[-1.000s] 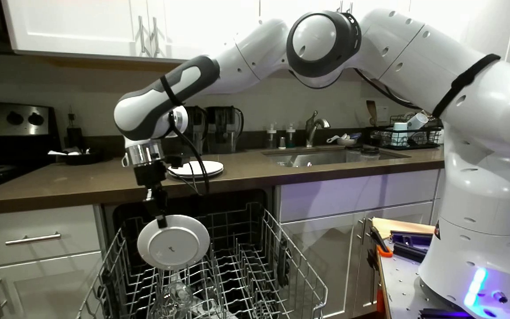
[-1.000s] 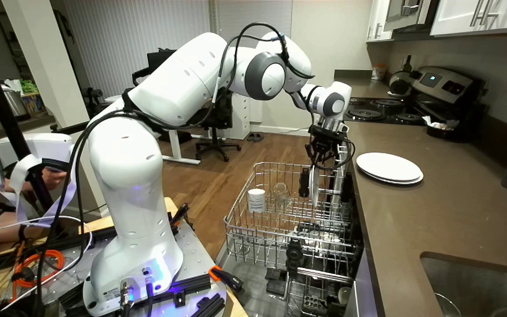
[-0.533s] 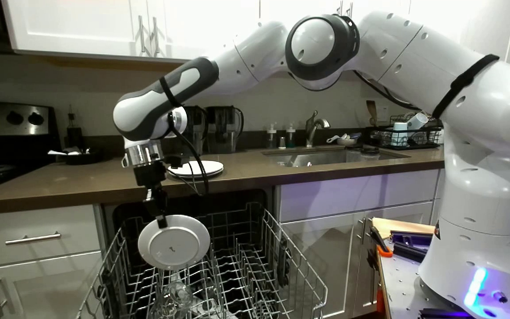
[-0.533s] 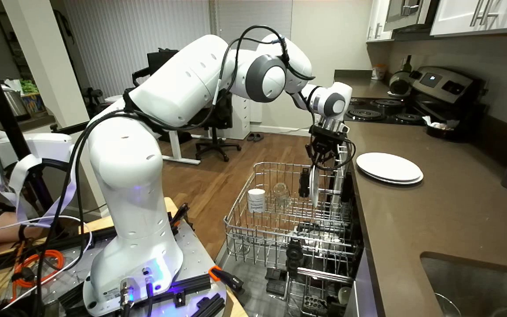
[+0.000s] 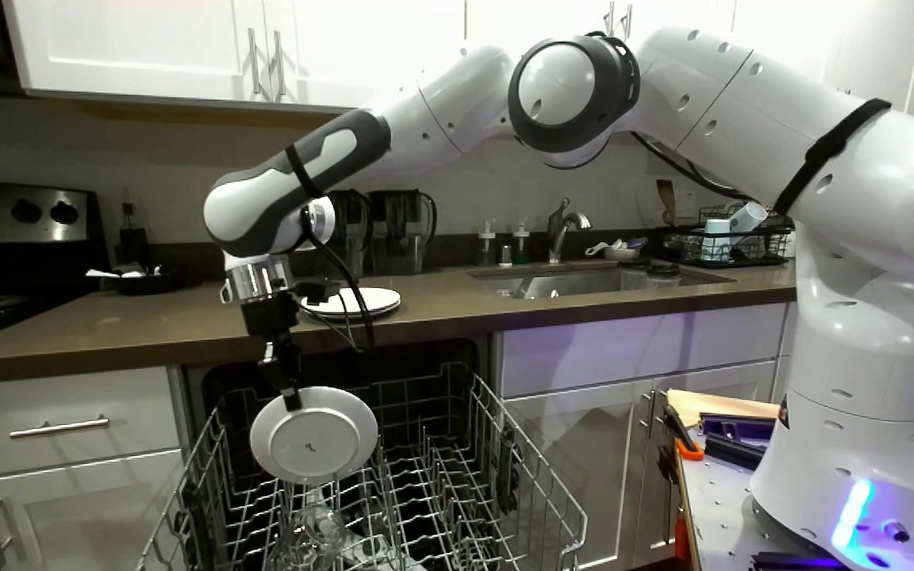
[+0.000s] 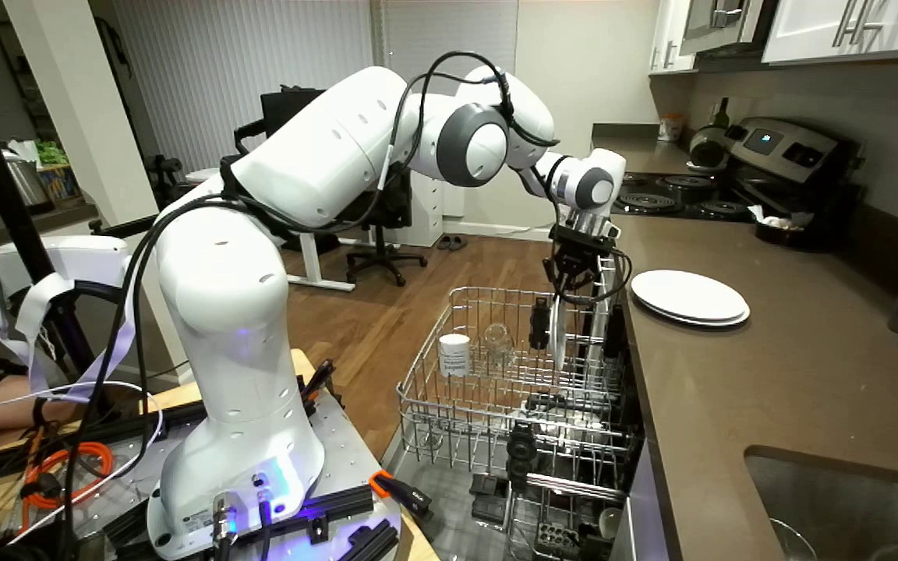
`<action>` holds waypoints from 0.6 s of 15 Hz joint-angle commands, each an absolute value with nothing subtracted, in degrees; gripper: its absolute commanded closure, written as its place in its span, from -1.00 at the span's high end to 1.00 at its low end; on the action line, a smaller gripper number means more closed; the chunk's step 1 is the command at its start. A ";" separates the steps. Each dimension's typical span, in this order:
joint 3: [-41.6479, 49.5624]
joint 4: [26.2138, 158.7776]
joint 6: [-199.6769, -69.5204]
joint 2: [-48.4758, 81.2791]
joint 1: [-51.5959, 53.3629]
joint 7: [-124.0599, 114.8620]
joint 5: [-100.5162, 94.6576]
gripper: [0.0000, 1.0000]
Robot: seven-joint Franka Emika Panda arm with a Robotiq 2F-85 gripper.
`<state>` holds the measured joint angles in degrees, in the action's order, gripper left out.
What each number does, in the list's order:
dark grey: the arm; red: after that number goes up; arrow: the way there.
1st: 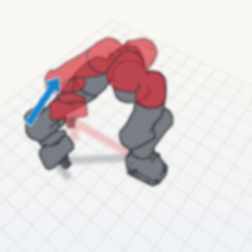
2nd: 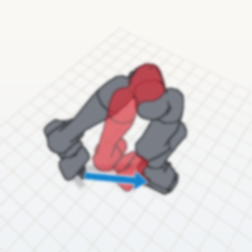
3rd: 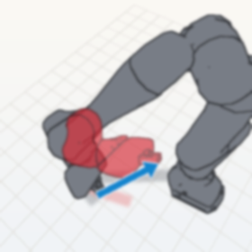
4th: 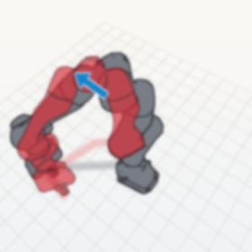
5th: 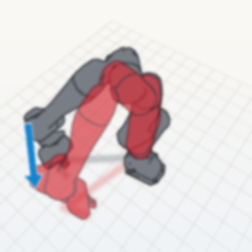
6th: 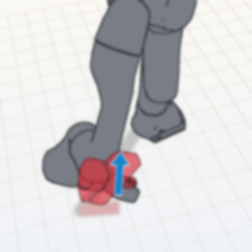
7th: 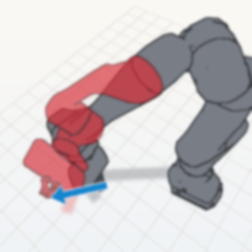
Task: Move the white plate in the dishwasher to the left side
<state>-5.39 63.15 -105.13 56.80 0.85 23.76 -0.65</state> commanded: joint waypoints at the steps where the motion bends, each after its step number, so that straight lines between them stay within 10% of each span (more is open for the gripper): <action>1: -5.43 57.72 -102.32 60.04 0.80 22.07 -0.52 -0.91; 9: -4.94 50.47 -101.83 67.49 1.37 19.37 -0.61 -0.91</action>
